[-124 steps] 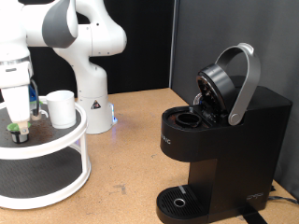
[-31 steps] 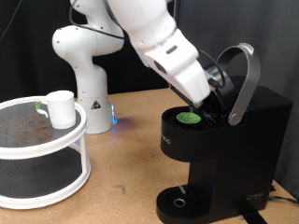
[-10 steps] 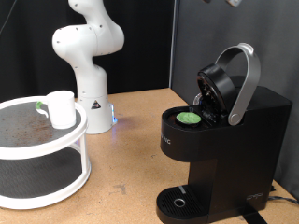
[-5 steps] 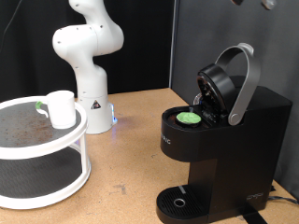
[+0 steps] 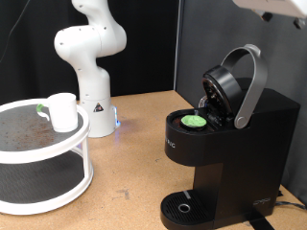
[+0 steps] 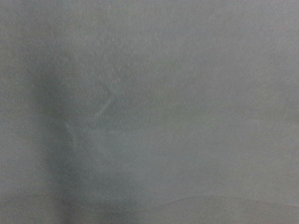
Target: Make a cup of coffee with the keurig machine
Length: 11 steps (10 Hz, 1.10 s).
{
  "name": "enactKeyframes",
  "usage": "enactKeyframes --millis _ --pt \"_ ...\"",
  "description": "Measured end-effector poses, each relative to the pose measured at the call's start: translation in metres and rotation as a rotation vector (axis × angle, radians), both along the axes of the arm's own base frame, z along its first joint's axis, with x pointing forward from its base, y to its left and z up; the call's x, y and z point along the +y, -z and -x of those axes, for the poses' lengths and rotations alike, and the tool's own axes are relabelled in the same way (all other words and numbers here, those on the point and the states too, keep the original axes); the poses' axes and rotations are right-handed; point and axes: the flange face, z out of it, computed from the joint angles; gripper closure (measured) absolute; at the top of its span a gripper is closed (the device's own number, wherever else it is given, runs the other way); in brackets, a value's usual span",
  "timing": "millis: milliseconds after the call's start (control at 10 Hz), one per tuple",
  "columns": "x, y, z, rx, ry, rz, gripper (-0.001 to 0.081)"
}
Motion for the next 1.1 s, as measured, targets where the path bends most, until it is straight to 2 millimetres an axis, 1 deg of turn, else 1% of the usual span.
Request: enactKeyframes --millis 200,400,500,600,900,1000,1100 --pt "0.014 0.018 -0.002 0.011 -0.012 0.038 -0.0001" --pt "0.014 0.030 -0.005 -0.001 0.003 0.061 -0.0001" --pt "0.011 0.034 -0.005 -0.006 -0.004 0.066 0.0127" --pt "0.008 0.037 -0.005 -0.005 -0.017 0.069 0.0127" --pt "-0.014 0.039 -0.006 -0.003 -0.044 0.082 0.0564" --pt "-0.022 0.039 -0.006 -0.002 -0.042 0.090 0.0564" --pt "-0.029 0.040 -0.006 0.000 -0.040 0.096 0.0746"
